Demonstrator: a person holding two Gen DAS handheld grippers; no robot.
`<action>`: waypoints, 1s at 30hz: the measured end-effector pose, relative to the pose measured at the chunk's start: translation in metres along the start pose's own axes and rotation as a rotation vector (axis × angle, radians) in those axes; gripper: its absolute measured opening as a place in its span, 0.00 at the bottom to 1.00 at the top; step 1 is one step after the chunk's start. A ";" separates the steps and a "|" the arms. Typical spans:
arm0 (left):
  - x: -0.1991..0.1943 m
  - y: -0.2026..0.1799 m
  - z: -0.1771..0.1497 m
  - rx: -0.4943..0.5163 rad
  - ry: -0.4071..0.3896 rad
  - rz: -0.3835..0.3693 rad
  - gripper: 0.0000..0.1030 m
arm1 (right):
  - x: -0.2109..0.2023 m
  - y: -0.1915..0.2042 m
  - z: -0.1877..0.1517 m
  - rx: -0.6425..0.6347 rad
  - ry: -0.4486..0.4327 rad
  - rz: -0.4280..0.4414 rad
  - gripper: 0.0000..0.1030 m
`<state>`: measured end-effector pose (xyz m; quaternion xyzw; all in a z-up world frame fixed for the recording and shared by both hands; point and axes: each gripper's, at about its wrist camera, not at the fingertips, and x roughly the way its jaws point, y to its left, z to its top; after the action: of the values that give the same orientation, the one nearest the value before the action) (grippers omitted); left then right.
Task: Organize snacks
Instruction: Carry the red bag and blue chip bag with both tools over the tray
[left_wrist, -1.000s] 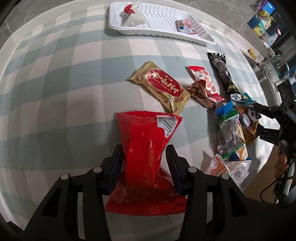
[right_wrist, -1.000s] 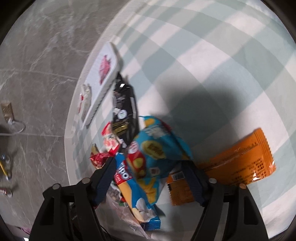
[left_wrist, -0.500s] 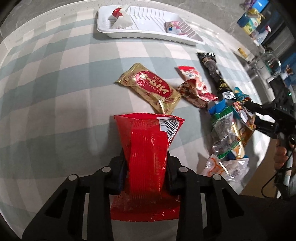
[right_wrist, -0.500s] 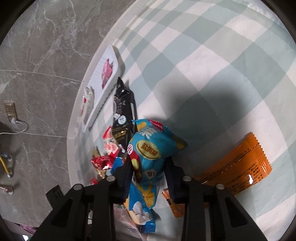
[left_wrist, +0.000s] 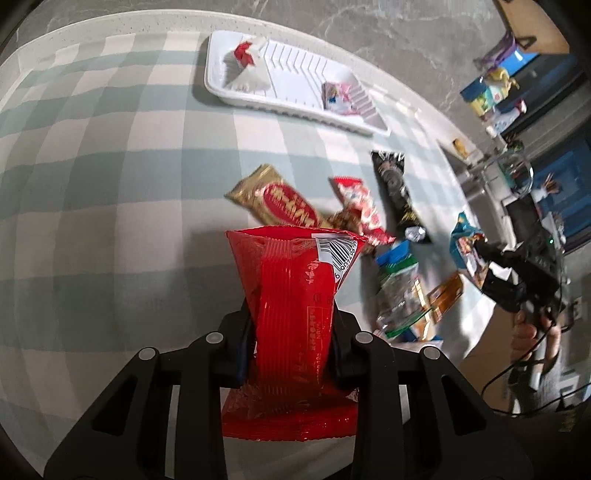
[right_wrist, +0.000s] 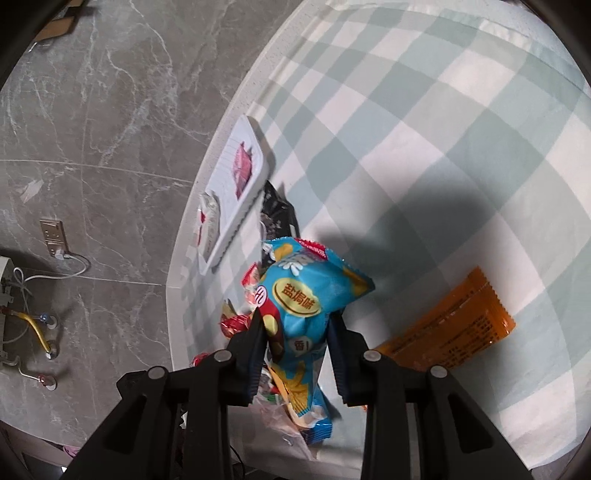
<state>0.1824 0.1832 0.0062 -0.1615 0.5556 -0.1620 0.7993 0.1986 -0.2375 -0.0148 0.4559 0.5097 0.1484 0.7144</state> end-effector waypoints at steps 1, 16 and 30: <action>-0.002 0.002 0.002 -0.006 -0.006 -0.007 0.28 | 0.000 0.002 0.001 -0.002 -0.001 0.005 0.33; -0.011 0.000 0.071 -0.026 -0.077 -0.068 0.28 | 0.031 0.057 0.034 -0.091 0.033 0.058 0.33; 0.024 -0.009 0.168 0.016 -0.075 -0.080 0.28 | 0.082 0.100 0.095 -0.165 0.058 0.016 0.33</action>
<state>0.3472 0.1776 0.0457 -0.1832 0.5173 -0.1919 0.8136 0.3417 -0.1750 0.0229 0.3953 0.5125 0.2088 0.7331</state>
